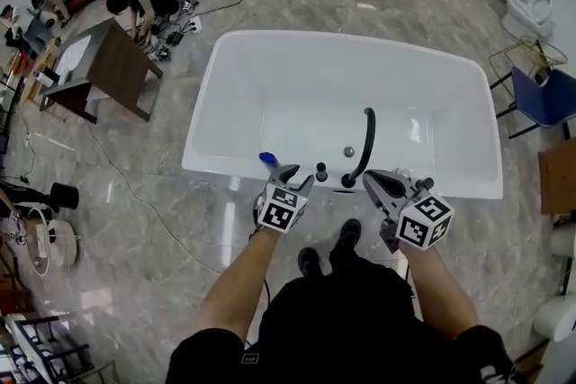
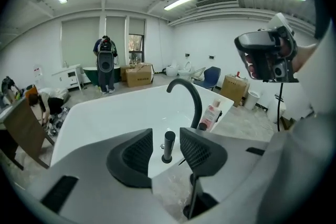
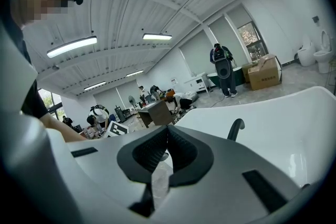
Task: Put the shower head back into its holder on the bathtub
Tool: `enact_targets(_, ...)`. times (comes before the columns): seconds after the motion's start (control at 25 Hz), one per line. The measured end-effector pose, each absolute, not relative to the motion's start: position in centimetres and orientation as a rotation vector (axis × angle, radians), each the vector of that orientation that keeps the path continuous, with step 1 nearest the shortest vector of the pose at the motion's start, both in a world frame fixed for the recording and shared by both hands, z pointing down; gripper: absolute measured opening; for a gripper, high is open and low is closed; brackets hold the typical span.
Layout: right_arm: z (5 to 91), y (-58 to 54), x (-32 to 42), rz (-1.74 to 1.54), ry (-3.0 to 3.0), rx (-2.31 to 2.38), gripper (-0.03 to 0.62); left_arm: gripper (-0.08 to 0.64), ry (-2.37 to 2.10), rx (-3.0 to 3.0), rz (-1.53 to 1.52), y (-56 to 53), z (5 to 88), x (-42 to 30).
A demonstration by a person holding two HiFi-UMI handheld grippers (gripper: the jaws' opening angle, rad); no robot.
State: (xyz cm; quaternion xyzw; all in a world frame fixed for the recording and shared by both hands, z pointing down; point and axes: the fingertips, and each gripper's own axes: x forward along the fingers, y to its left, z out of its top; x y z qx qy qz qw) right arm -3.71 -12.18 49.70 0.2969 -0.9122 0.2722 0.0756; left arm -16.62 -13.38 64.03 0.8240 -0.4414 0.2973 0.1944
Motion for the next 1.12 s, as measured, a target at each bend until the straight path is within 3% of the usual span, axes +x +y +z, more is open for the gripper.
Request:
enact_targets(0.56,44.2,-9.8,-4.8,0.674,-2.777,0.934,0.015,0.117,-1.408,2.408,0.409,-12.0,50.6,-19.9)
enact_targets(1.12,42.4,-11.3,5.6,0.586,-2.867,0.911,0.015,0.032,-1.620,2.309,0.232,-10.6,46.0,-13.7)
